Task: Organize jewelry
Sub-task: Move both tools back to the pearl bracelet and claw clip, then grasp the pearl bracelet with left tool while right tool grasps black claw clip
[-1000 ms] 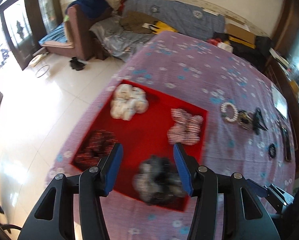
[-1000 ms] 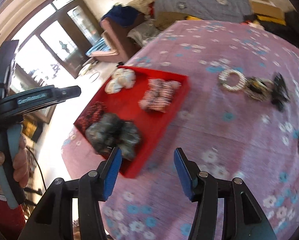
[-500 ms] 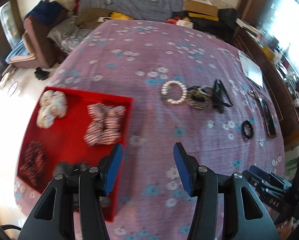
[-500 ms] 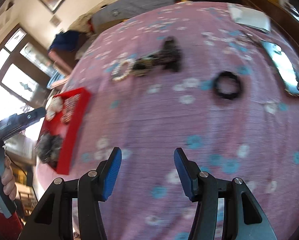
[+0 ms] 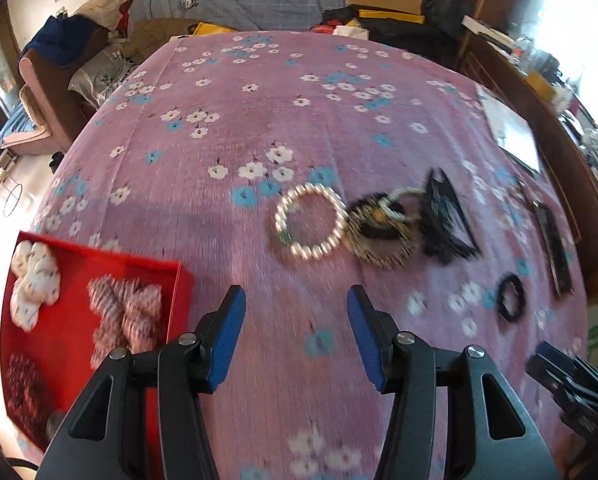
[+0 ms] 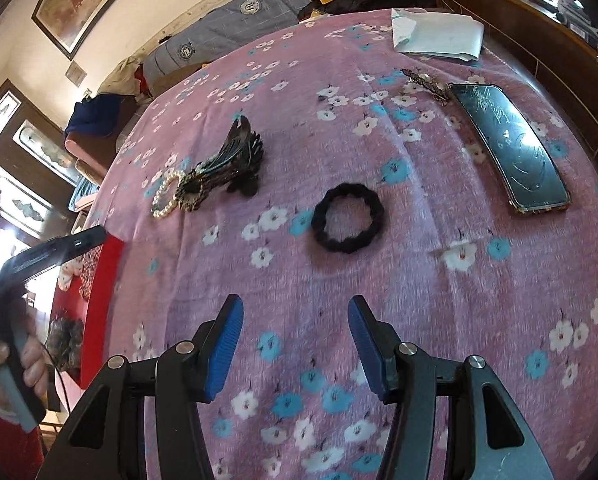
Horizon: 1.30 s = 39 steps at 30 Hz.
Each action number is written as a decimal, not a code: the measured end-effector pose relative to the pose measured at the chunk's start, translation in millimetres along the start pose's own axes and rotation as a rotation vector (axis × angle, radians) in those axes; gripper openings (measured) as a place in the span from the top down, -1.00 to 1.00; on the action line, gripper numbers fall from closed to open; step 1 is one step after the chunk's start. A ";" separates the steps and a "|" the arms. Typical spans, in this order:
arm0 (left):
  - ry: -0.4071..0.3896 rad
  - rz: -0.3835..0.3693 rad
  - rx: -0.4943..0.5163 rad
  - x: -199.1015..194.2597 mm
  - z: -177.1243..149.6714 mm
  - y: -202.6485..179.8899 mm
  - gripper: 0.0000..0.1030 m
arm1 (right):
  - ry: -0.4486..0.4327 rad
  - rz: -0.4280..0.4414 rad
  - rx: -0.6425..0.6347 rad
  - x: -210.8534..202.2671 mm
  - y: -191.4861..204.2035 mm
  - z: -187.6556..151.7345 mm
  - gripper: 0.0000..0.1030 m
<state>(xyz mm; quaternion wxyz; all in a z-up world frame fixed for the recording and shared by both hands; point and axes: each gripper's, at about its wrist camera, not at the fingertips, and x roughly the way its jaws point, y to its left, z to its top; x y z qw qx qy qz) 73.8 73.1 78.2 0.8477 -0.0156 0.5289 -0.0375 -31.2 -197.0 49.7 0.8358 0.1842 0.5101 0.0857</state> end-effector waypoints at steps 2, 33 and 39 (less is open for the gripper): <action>0.004 0.002 -0.018 15.9 12.0 4.4 0.00 | -0.006 0.014 -0.001 4.8 3.2 10.4 -0.14; 0.026 0.029 0.101 88.7 52.4 -10.0 0.83 | 0.070 -0.003 0.013 118.7 61.7 118.6 0.17; 0.002 -0.021 0.084 64.6 42.1 -10.8 0.83 | 0.034 -0.021 -0.001 104.6 61.3 112.5 0.25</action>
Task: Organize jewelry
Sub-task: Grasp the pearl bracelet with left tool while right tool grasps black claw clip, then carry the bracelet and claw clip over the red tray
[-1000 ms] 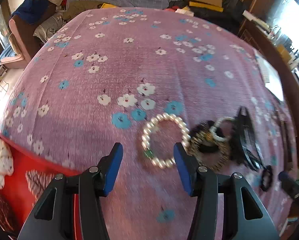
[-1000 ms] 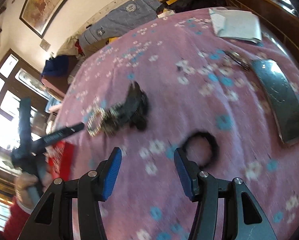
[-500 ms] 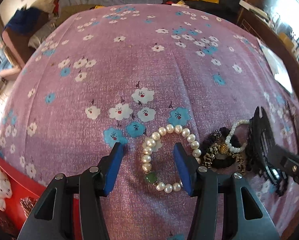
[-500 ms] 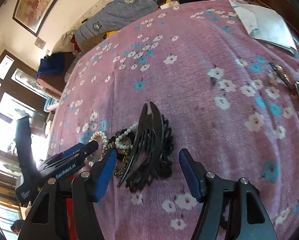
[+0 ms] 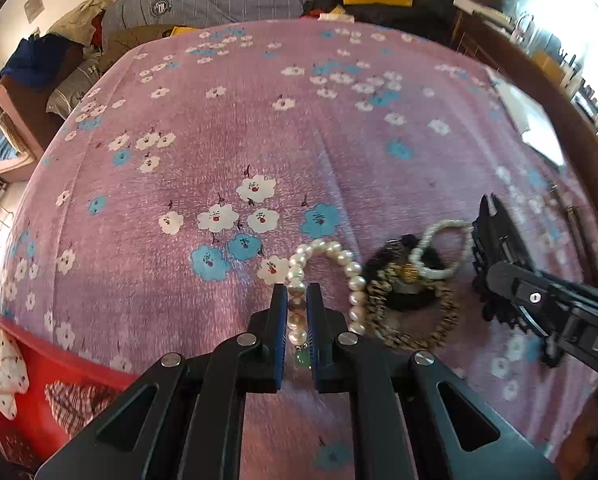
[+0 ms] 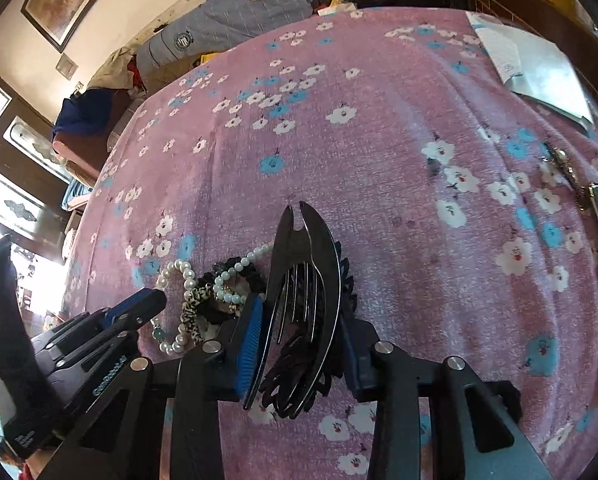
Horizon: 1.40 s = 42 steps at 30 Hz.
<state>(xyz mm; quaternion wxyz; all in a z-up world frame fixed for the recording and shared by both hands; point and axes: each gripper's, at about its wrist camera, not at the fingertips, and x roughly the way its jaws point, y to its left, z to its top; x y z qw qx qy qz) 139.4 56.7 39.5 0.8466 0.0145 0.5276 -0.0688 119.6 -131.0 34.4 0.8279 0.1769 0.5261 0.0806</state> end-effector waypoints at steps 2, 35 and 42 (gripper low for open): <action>-0.013 -0.026 -0.013 -11.9 -2.1 0.6 0.83 | -0.011 0.006 0.018 -7.3 -4.3 -3.5 0.25; -0.205 0.034 -0.116 -227.6 -84.1 129.8 0.82 | -0.101 0.200 -0.197 -103.5 121.6 -96.0 0.25; -0.157 0.070 -0.195 -208.7 -103.5 190.4 0.82 | -0.053 0.240 -0.272 -87.2 172.6 -111.0 0.24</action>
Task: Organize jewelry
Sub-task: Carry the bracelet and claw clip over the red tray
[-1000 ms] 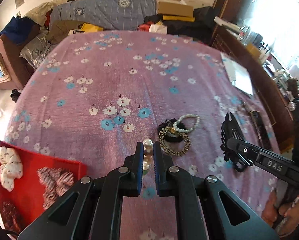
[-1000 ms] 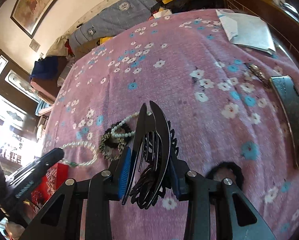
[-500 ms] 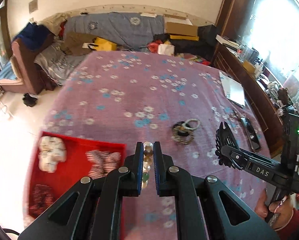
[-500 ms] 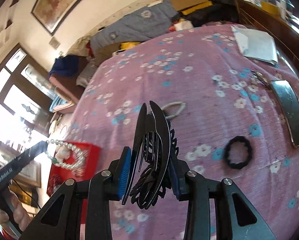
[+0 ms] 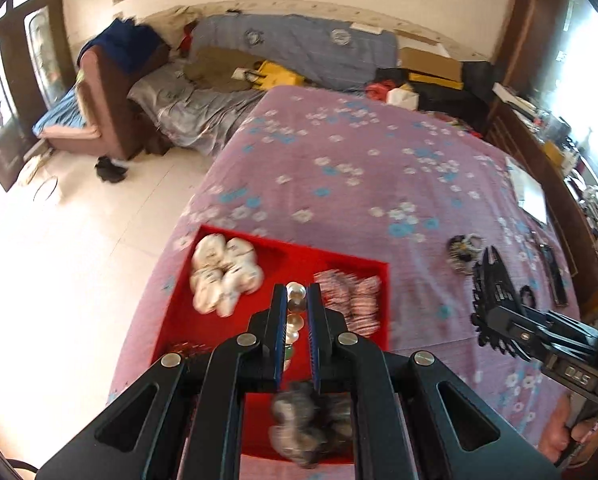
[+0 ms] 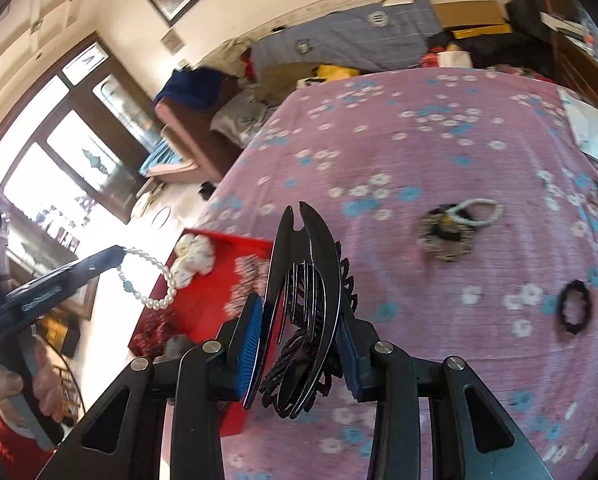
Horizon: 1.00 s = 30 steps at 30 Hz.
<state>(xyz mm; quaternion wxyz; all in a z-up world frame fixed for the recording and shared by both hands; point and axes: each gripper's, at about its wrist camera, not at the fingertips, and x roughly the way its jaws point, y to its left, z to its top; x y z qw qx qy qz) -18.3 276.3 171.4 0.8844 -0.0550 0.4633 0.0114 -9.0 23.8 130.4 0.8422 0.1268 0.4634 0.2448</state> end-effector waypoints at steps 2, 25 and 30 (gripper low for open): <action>0.020 0.007 -0.021 10.7 -3.4 16.3 0.82 | 0.020 0.015 -0.018 11.0 14.2 0.1 0.24; 0.108 0.077 -0.125 81.6 -25.1 115.3 0.82 | 0.224 0.002 -0.111 163.5 110.7 20.9 0.23; 0.093 0.100 -0.110 77.6 -25.8 116.4 0.82 | 0.243 -0.034 -0.120 183.8 114.3 21.7 0.23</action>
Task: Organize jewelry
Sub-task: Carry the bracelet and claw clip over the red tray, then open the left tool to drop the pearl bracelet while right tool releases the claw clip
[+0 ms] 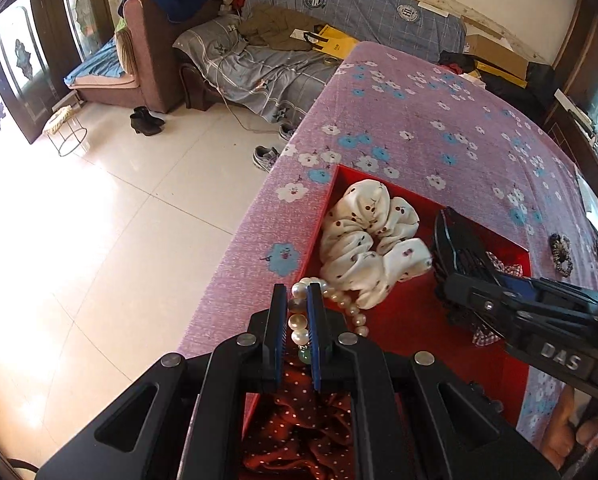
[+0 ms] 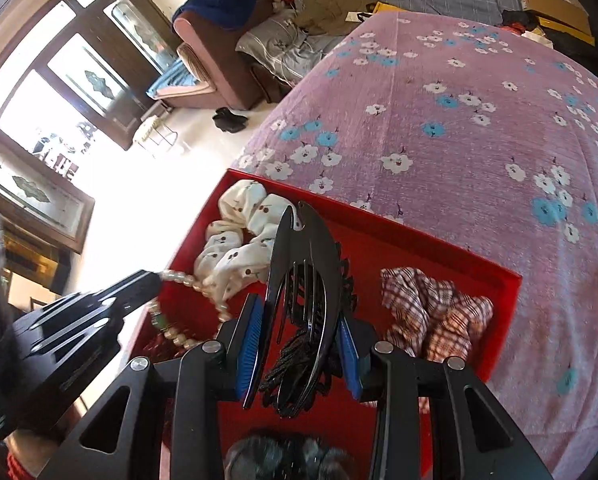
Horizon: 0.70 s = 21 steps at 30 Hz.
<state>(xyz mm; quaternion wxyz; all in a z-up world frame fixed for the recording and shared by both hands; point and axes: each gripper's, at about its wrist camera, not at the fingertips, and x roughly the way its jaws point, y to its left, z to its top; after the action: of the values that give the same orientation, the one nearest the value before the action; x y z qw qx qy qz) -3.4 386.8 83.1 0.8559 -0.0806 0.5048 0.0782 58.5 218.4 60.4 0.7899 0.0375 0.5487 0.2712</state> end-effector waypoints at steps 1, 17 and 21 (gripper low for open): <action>-0.001 0.003 0.002 -0.1 -0.1 0.2 0.82 | 0.004 -0.006 0.001 3.1 -0.1 0.5 0.23; -0.052 0.087 0.051 -27.6 -0.9 -11.9 0.29 | 0.013 -0.025 0.011 15.0 -7.6 3.0 0.22; -0.071 0.107 0.063 -39.4 -4.6 -16.1 0.16 | 0.005 -0.005 0.006 9.1 -5.2 2.3 0.18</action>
<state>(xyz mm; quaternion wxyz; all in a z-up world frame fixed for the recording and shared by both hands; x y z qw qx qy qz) -22.7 368.1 116.4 0.8699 -0.0234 0.4801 0.1108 64.8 218.8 51.7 0.7891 0.0380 0.5515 0.2677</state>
